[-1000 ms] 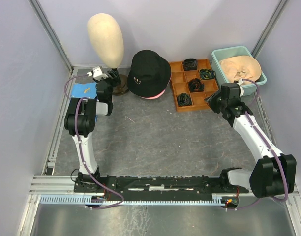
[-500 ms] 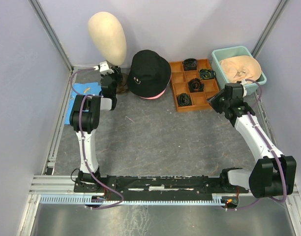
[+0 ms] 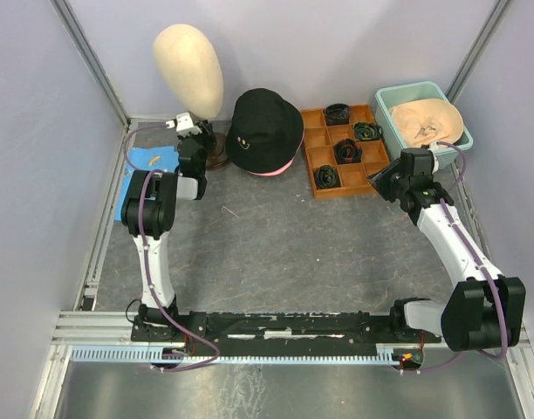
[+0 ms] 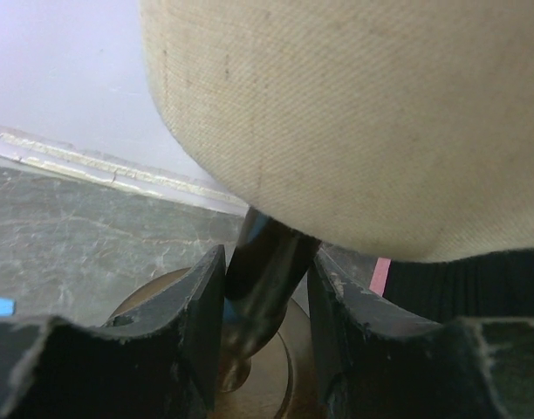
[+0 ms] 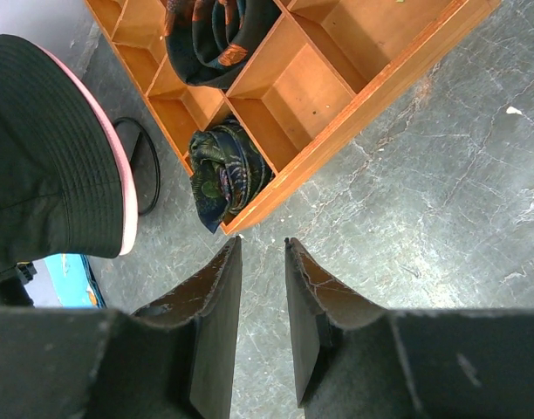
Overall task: Stack the hats
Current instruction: Move the hat stand to the center of the board.
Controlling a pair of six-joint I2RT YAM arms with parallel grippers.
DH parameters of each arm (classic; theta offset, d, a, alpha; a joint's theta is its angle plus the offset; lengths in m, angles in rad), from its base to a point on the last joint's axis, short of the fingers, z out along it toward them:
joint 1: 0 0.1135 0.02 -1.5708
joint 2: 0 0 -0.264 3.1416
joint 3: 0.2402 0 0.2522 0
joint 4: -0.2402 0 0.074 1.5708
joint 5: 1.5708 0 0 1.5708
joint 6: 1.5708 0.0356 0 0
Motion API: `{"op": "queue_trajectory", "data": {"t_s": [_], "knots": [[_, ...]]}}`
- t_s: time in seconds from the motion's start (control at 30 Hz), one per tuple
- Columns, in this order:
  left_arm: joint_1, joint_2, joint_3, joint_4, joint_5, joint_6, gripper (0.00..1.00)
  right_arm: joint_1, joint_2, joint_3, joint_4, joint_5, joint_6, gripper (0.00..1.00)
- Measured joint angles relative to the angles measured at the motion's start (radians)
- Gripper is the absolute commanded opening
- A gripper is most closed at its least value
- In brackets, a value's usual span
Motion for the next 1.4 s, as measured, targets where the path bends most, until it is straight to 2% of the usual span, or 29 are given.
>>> {"op": "queue_trajectory", "data": {"t_s": [0.3,0.5,0.77,0.93,1.1,1.4], "knots": [[0.014,-0.153,-0.237,0.052,-0.021,0.000,0.13,-0.003,0.001,0.000,0.010,-0.019,0.009,0.34],[0.012,-0.307,-0.455,0.095,-0.026,0.000,0.11,-0.003,0.003,-0.004,0.027,-0.028,0.017,0.34],[-0.014,-0.512,-0.611,-0.016,-0.024,-0.011,0.10,-0.003,0.003,-0.010,0.047,-0.049,0.035,0.34],[-0.076,-0.666,-0.730,-0.081,-0.033,-0.030,0.09,-0.003,-0.007,-0.032,0.052,-0.061,0.046,0.34],[-0.161,-0.796,-0.872,-0.063,-0.060,-0.050,0.08,-0.003,-0.049,-0.058,0.052,-0.065,0.051,0.34],[-0.339,-0.835,-1.020,0.090,-0.088,-0.058,0.03,-0.003,-0.125,-0.108,0.053,-0.063,0.046,0.34]]}}
